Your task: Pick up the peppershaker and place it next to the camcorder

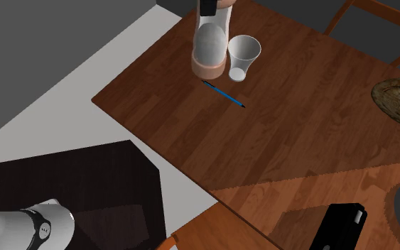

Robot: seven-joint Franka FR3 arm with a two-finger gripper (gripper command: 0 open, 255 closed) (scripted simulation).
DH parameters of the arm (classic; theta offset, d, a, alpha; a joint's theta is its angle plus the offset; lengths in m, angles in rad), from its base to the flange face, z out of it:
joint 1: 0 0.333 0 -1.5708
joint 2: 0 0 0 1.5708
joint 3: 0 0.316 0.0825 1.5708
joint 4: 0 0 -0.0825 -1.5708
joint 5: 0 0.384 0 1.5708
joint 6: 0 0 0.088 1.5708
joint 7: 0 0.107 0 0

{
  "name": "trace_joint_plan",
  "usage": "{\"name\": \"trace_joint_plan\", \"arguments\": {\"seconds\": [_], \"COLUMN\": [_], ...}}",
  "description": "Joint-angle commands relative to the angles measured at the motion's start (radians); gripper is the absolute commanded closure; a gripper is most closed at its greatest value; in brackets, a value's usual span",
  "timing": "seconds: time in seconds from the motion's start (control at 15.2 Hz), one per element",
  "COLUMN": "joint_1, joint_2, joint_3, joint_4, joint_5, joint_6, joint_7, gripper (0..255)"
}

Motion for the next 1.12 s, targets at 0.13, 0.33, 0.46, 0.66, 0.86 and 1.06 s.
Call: {"name": "trace_joint_plan", "arguments": {"seconds": [0.13, 0.33, 0.46, 0.66, 0.86, 1.06], "joint_1": [-0.042, -0.074, -0.094, -0.125, -0.154, -0.182], "joint_2": [0.03, 0.064, 0.092, 0.141, 0.201, 0.271], "joint_3": [-0.038, -0.065, -0.082, -0.105, -0.126, -0.146], "joint_4": [0.012, 0.033, 0.054, 0.098, 0.157, 0.236], "joint_5": [-0.003, -0.008, -0.012, -0.018, -0.024, -0.031], "joint_6": [0.008, 0.014, 0.016, 0.015, 0.009, -0.005], "joint_7": [-0.082, -0.143, -0.181, -0.237, -0.289, -0.339], "gripper": [255, 255, 255, 255, 255, 255]}}
